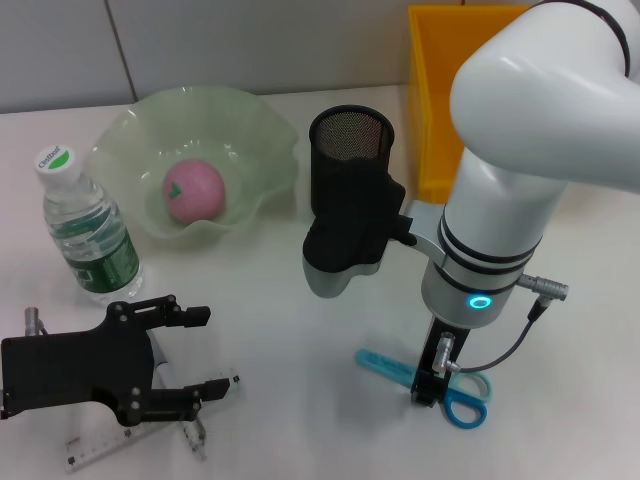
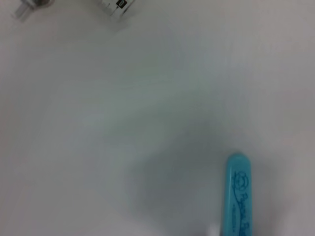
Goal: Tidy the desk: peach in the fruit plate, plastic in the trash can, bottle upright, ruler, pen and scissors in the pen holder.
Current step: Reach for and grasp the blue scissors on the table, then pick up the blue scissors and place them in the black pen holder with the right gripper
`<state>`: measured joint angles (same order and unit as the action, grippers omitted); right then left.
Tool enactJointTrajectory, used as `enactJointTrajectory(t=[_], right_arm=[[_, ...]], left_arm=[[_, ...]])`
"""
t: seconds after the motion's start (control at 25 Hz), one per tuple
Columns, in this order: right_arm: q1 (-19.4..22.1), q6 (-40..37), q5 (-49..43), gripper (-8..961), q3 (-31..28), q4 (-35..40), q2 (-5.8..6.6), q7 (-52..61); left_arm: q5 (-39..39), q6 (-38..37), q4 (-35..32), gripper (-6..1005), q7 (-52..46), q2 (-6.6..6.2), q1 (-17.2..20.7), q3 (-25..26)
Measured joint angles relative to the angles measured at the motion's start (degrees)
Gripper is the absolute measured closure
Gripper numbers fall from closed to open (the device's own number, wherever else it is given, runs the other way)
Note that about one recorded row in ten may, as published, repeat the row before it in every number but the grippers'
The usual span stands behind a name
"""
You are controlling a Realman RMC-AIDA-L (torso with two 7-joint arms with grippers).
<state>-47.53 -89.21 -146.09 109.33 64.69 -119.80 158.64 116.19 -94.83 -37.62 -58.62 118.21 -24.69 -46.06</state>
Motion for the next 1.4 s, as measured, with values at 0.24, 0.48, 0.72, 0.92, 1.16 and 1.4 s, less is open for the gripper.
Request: enactJointTrajectory(t=[0.24,0.48,0.72,0.92,1.16,1.4], right_arm=[[0.09,0.0,-0.03,641,0.0,0.0,0.0,0.01],[0.18,0.07,-0.16,640,0.0,-0.08,0.0,0.01],[0.24,0.1,-0.2,640,0.0,-0.09,0.0,0.0],[0.25,0.09,-0.21,640,0.0,-0.09,0.0,0.0],[0.25,0.25,-0.22,640,-0.2,-0.26,0.0,0.0],[0.25,0.19,-0.24,716,-0.66,-0.1,0.04,-0.02]], left_arm=[[0.0,0.0,0.0,186,0.0,0.0,0.0,0.0],[0.0,-0.01,0.0,186,0.0,0.0,0.0,0.0],[0.0,0.0,0.0,186,0.0,0.0,0.0,0.0],[0.0,0.06,0.0,186,0.0,0.0,0.0,0.0],[0.0,0.09,0.05,186,0.0,0.0,0.0,0.05],[0.0,0.09,0.06,186,0.0,0.0,0.0,0.09]])
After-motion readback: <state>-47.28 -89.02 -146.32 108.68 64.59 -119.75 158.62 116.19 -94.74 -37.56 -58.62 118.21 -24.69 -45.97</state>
